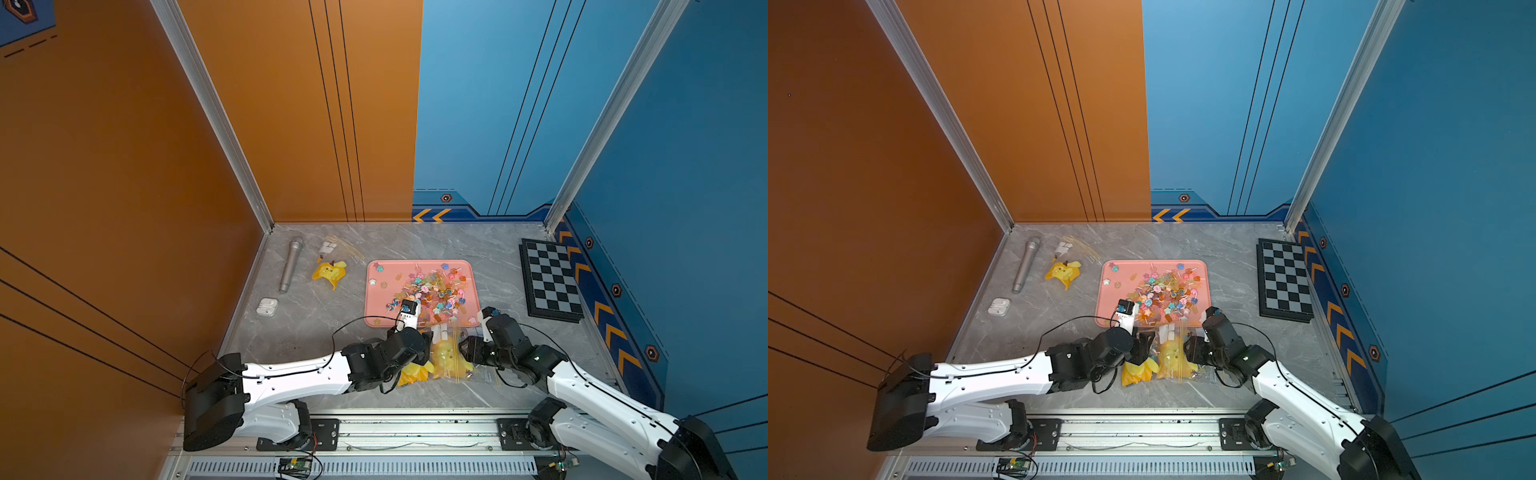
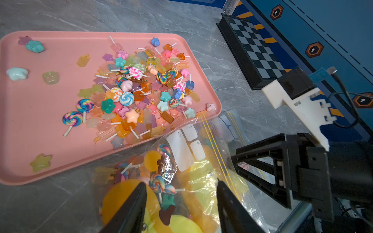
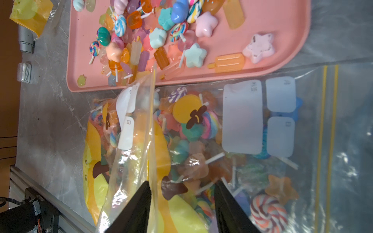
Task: Pour candies out of the ziploc bag
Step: Open the ziploc bag at the center of the board.
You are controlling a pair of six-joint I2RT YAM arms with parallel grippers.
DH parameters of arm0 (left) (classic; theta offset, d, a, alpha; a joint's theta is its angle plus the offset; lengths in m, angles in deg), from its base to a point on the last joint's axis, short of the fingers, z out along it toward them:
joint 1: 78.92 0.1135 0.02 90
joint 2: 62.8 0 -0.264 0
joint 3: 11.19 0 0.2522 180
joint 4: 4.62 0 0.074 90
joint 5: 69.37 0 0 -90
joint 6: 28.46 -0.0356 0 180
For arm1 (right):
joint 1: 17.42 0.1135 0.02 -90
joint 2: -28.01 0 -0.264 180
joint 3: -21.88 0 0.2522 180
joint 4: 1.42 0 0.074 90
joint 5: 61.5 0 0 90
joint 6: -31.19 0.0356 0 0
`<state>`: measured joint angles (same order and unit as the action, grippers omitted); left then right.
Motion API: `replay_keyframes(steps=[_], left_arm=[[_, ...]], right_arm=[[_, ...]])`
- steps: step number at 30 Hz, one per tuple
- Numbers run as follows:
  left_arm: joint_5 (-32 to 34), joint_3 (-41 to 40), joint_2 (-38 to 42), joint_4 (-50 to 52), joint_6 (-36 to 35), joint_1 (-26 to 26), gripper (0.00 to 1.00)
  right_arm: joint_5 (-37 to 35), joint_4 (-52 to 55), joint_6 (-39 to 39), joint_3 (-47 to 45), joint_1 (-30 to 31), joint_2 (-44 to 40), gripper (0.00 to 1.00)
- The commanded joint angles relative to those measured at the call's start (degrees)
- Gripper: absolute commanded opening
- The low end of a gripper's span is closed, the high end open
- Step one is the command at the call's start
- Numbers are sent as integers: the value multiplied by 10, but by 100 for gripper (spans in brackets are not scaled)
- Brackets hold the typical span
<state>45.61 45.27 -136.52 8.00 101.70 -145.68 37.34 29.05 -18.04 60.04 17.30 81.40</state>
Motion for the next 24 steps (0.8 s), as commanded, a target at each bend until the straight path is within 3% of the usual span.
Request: replay_keyframes(steps=[1,7,15,24], left_arm=[[-10,-11,12,-14,4,6,56],[-14,-19,17,-17,2,11,52],[-29,-40,25,-36,7,22,43],[-47,-51,26,-47,4,32,36]], right_arm=[[1,-27,12,-5,11,18,53],[-2,-43,13,8,28,52,49],[-9,-50,14,17,35,64,34],[-17,-51,17,25,41,64,25]])
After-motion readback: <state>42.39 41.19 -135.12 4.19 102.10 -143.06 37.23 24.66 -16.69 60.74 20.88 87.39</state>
